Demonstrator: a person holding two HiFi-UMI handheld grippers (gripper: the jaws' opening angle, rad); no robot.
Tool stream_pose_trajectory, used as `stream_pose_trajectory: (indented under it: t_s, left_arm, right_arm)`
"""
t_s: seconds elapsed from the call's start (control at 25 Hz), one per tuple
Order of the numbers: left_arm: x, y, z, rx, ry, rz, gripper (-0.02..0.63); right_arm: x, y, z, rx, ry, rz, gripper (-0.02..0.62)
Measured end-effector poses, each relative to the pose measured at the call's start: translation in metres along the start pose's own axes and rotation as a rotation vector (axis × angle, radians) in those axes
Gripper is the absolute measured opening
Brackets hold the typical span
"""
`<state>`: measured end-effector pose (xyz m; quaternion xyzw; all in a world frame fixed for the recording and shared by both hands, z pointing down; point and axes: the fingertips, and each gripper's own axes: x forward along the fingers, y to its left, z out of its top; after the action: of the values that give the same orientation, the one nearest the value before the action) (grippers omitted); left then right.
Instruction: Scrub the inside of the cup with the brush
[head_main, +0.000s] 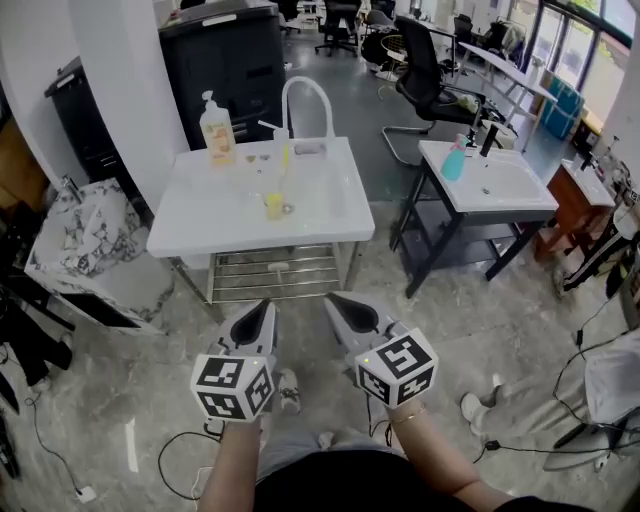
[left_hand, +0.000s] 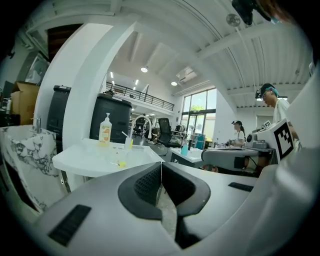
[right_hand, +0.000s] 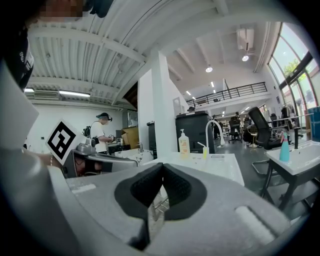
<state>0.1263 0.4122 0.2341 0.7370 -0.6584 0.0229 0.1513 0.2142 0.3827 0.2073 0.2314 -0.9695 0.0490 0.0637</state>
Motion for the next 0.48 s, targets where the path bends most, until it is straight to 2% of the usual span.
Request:
stream_pose_trajectory:
  t_s: [0.2,0.48]
  left_arm:
    - [0.044,0.059,0.014,-0.024,0.010,-0.003,0.017]
    - [0.109,0.136,0.054,-0.012,0.018,-0.038,0.017]
  right_arm:
    - [0.069,-0.027,0.000,-0.009,0.027,-0.006,0.000]
    - [0.162,-0.065,0.018,-0.005,0.031,-0.043,0.000]
